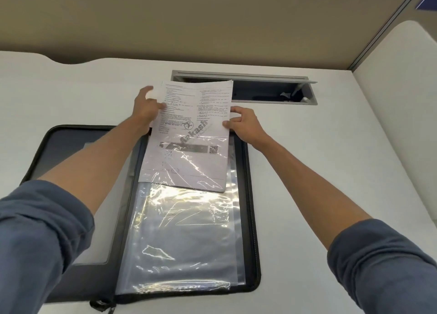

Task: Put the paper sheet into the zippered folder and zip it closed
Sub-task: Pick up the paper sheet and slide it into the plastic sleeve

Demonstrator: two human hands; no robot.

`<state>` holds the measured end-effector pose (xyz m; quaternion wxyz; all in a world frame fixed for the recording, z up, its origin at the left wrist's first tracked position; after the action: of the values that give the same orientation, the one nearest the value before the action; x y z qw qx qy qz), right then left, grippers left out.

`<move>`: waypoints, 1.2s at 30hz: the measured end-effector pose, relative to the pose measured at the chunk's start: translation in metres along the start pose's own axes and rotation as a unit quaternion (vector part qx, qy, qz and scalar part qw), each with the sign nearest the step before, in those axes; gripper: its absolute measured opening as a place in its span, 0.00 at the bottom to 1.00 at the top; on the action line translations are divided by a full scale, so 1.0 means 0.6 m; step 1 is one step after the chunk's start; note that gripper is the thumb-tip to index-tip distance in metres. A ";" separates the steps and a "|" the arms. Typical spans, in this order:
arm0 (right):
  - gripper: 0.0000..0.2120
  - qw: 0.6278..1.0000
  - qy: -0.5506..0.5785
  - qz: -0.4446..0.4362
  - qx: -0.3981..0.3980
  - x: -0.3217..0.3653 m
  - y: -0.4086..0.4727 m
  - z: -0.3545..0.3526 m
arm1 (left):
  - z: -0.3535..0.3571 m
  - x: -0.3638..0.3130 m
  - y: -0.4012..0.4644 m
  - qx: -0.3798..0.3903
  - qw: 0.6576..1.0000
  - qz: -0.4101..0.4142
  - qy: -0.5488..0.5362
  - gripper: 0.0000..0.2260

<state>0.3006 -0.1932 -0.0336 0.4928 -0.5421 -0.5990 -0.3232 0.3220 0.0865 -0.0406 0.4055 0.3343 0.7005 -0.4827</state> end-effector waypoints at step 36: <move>0.51 0.984 -0.132 -0.007 0.120 -0.009 -0.039 0.026 | 0.005 0.007 -0.012 0.077 0.975 0.028 0.207 0.34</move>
<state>0.2739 -0.1854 -0.0398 0.4686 -0.5127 -0.6969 -0.1785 0.3145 0.0817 -0.0417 0.2382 0.4761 0.7206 -0.4442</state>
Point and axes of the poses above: each hand's wrist, its own y-axis towards the middle knuckle, its own z-axis out of the palm, x = y × z, the point moved 5 cm from there along y, towards the middle knuckle, and after that the axes turned 5 degrees about -z, right-handed, at the moved point
